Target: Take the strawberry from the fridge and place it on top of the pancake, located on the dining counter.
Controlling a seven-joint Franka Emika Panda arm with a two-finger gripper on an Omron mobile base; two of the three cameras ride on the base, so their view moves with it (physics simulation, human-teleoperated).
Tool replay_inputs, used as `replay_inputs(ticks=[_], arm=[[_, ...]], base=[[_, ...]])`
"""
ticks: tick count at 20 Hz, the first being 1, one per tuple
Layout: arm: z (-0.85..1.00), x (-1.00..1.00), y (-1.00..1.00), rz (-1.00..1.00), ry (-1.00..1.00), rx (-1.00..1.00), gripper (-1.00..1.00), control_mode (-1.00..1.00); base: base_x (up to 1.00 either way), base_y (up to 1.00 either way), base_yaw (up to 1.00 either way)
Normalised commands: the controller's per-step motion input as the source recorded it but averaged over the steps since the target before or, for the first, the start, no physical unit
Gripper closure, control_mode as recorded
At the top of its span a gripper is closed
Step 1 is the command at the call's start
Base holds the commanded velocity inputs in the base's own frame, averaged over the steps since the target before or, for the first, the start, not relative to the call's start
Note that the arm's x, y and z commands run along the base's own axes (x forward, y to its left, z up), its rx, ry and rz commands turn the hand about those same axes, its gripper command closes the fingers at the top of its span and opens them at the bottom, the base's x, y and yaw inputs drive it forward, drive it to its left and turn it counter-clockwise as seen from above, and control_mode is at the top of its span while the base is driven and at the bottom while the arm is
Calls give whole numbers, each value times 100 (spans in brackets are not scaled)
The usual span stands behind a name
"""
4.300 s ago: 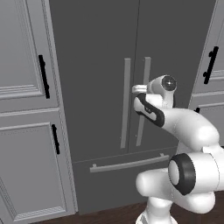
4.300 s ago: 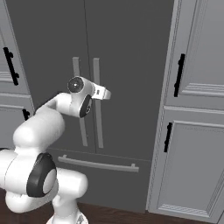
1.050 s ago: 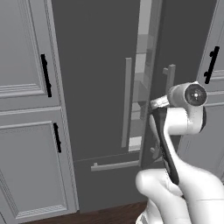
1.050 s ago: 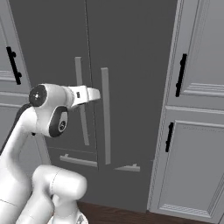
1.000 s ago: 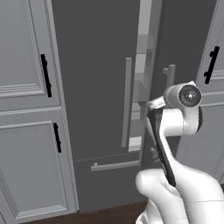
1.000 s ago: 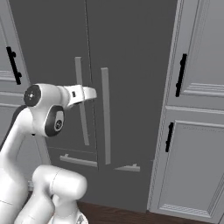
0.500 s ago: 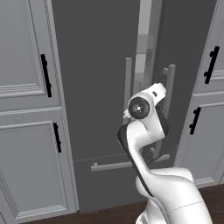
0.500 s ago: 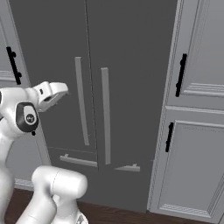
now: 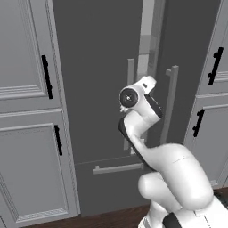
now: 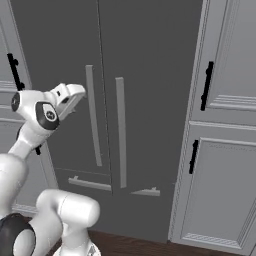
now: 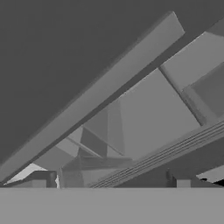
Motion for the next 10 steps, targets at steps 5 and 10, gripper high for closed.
replay_inputs(ticks=[5, 10], arm=[[-4, 71, -31, 1, 7, -2, -100, -100], [-17, 69, -42, 3, 15, -1, -100, -100]], base=[[0, 0, 0], [0, 0, 0]])
